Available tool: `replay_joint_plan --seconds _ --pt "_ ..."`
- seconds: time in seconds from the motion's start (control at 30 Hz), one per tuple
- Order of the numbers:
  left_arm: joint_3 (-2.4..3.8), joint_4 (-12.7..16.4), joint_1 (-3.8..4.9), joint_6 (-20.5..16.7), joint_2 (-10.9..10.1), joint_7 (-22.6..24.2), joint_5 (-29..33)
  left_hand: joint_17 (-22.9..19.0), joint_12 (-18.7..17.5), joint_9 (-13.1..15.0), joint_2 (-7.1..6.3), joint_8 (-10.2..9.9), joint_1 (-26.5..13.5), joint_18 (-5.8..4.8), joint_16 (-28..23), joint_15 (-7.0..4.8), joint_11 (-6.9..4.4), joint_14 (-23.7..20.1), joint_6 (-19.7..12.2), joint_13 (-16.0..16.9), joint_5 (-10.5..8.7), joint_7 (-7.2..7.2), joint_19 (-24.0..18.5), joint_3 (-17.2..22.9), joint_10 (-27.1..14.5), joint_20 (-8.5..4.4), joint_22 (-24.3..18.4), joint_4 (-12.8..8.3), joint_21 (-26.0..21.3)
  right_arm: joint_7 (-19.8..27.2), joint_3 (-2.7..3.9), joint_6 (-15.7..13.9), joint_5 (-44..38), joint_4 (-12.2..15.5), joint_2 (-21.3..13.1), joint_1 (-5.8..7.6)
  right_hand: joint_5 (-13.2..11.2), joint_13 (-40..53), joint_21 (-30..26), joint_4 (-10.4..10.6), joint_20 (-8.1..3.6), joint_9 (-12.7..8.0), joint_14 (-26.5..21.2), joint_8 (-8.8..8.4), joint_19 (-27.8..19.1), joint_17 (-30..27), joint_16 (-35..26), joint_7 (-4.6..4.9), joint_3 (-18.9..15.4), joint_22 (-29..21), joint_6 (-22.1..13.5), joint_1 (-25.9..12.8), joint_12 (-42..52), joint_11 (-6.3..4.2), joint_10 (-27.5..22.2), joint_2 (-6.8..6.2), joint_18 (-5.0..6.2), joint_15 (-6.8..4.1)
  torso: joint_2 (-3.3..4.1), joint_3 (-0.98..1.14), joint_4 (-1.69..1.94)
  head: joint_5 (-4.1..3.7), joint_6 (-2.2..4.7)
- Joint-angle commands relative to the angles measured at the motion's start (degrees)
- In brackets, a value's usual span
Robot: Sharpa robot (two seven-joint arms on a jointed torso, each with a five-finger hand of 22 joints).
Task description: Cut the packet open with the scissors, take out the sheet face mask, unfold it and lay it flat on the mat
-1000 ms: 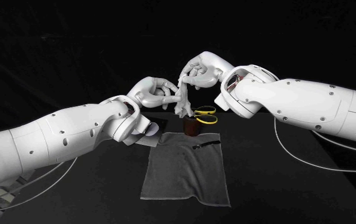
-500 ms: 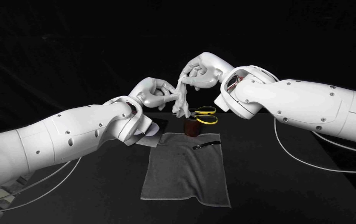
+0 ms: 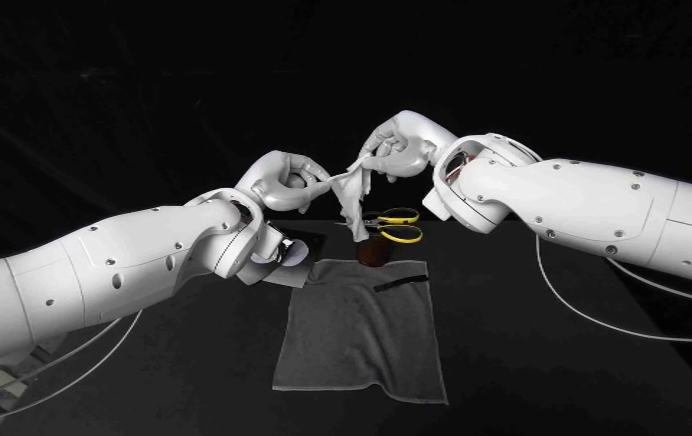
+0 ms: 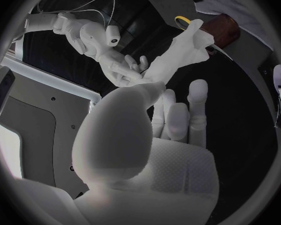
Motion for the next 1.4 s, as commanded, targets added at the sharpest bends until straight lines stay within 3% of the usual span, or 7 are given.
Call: replay_joint_plan --seconds 0.03,0.23,0.5,0.87,1.0,1.23,1.4 --pt "0.48 0.76 0.40 2.45 -0.71 1.30 -0.76 0.07 -0.17 0.34 -0.17 0.36 -1.21 0.37 -0.20 -0.02 -0.13 -0.34 0.22 0.10 0.18 0.06 -0.61 1.40 -0.49 0.02 0.12 -0.90 -0.01 -0.66 -0.13 1.96 -0.39 -1.06 0.26 -0.75 0.27 0.02 0.37 -0.03 0.04 3.94 0.26 1.35 0.30 -0.05 0.11 0.08 0.25 0.06 0.49 0.00 -0.04 -0.33 0.26 0.32 1.04 -0.05 0.01 0.06 0.05 0.08 0.14" --pt "1.15 1.36 1.64 3.96 -1.35 0.69 -1.05 0.95 -0.24 0.40 -0.87 0.68 -3.40 0.32 -0.09 -0.18 -0.22 -0.01 0.74 0.39 0.25 0.00 -0.54 4.76 -0.23 -0.13 1.10 -3.57 1.22 -0.65 -0.44 2.56 -0.14 -1.92 0.44 -2.14 0.27 0.01 0.38 -0.02 0.04 3.94 0.24 1.34 0.29 -0.10 0.08 0.08 0.28 0.07 0.48 -0.03 -0.05 -0.33 0.25 0.32 1.04 -0.05 0.03 -0.01 -0.08 0.27 0.26" --pt "1.39 0.86 2.63 5.82 -1.09 -1.20 -1.33 1.29 -0.29 0.59 -1.16 0.90 -5.48 0.31 -0.11 -0.27 -0.28 0.20 1.00 0.64 0.26 -0.06 -0.62 7.14 -0.06 -0.25 1.75 -5.50 2.03 -0.47 -0.61 2.00 0.40 -1.10 0.10 -2.97 0.27 0.00 0.39 -0.01 0.04 3.94 0.24 1.32 0.28 -0.10 0.07 0.08 0.33 0.08 0.46 -0.08 -0.08 -0.33 0.24 0.33 1.03 -0.04 0.06 0.03 -0.06 0.32 0.14" --pt "1.12 0.59 2.78 11.43 -1.30 -5.00 -2.29 -0.85 -0.97 1.06 -1.28 1.16 -7.50 0.77 -0.66 -0.19 -0.23 -1.28 1.03 0.53 0.26 -0.03 -2.88 8.84 -0.14 -0.19 0.97 -6.77 0.28 1.79 -0.37 -4.99 3.67 0.34 -0.92 -3.08 0.27 -0.02 0.40 -0.02 0.03 3.94 0.18 1.31 0.28 -0.28 -0.05 0.08 0.42 0.11 0.46 -0.11 -0.11 -0.34 0.25 0.33 1.03 -0.04 0.07 -0.02 0.07 0.15 0.10" --pt "1.03 0.42 2.76 12.17 -1.40 -5.50 -2.12 -0.90 -1.09 1.13 -1.25 1.19 -7.70 0.78 -0.70 -0.17 -0.22 -1.38 1.01 0.48 0.26 -0.02 -3.01 8.97 -0.13 -0.17 1.01 -6.90 0.29 3.02 -0.18 -4.59 5.41 0.74 -1.45 -2.89 0.28 -0.03 0.41 -0.04 0.02 3.93 0.13 1.30 0.28 -0.39 -0.13 0.08 0.46 0.12 0.45 -0.11 -0.12 -0.34 0.25 0.34 1.03 -0.05 0.06 -0.12 0.01 0.10 0.09" --pt "0.92 0.02 2.74 10.04 -1.33 -6.50 -1.85 -1.22 -1.17 1.21 -1.18 1.23 -7.90 0.80 -0.76 -0.16 -0.19 -1.58 0.98 0.45 0.25 0.03 -3.11 9.09 -0.08 -0.15 1.02 -6.96 0.25 3.11 0.00 -2.23 5.47 1.59 -2.02 -2.50 0.28 -0.03 0.41 -0.04 0.02 3.93 0.13 1.30 0.28 -0.39 -0.13 0.08 0.46 0.12 0.45 -0.11 -0.12 -0.34 0.25 0.34 1.03 -0.05 0.02 -0.02 0.07 0.21 0.04" --pt "0.79 -0.43 2.63 8.23 -1.14 -6.54 -0.61 -5.99 -3.58 2.04 -0.93 1.67 -9.17 1.25 -2.21 0.17 0.16 -4.79 0.48 -0.65 0.23 0.34 -5.53 10.01 -1.12 0.12 -0.11 -7.68 -1.98 2.94 0.12 -1.01 4.93 2.52 -2.53 -2.24 0.28 -0.06 0.43 -0.12 0.01 3.93 0.11 1.27 0.26 -0.45 -0.18 0.09 0.60 0.15 0.42 -0.10 -0.18 -0.34 0.22 0.32 1.03 -0.05 0.06 -0.03 -0.01 0.22 0.17"
